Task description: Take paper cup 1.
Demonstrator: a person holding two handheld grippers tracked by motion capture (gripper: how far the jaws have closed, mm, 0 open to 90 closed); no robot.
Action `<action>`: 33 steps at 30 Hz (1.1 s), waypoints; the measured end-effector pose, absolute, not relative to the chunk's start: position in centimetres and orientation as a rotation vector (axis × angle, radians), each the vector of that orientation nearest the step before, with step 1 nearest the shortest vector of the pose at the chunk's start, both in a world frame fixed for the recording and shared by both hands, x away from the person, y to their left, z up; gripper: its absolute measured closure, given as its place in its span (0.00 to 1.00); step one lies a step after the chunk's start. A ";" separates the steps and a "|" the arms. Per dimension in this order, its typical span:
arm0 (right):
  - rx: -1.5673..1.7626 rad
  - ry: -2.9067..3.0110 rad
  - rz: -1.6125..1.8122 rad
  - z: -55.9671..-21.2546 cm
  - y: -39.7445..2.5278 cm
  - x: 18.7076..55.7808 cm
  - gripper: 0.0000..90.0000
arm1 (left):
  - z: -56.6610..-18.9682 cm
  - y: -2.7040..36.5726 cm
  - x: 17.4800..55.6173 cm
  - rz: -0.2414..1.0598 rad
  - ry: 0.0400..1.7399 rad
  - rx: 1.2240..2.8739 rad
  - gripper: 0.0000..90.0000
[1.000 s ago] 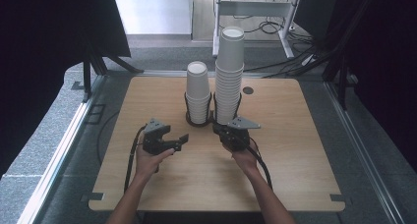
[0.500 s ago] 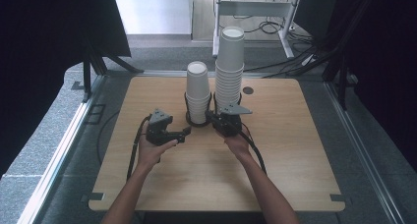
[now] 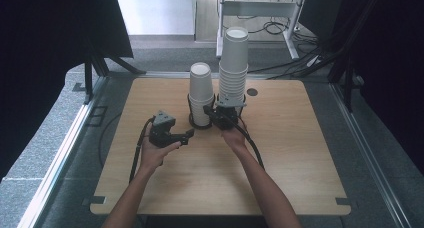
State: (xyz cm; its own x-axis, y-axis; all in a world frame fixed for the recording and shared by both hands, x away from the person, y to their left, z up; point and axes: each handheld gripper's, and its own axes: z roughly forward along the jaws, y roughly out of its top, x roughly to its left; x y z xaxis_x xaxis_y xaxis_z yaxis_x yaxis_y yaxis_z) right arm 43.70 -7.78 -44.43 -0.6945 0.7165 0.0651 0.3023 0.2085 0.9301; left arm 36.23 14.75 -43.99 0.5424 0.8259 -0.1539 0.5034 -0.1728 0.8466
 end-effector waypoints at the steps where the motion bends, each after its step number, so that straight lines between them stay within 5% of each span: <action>1: 0.953 2.107 1.490 -44.4 -7.8 43.8 1.00 | -44.0 14.8 36.3 0.429 1.100 1.830 0.16; 19: 0.972 2.092 1.459 -44.1 -7.4 44.1 0.99 | -43.1 13.8 39.6 0.525 1.109 1.856 0.16; 33: 0.973 2.104 1.473 -44.2 -7.6 44.3 0.99 | -41.6 13.9 42.3 0.452 1.125 1.802 0.16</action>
State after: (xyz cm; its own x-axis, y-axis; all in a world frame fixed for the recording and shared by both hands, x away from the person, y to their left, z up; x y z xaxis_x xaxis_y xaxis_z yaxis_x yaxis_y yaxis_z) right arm 44.34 -7.58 -44.19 -0.6815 0.7284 0.0706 0.3156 0.2055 0.9264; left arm 42.31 13.90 -41.64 0.5121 0.8446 -0.1565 0.5012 -0.1458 0.8529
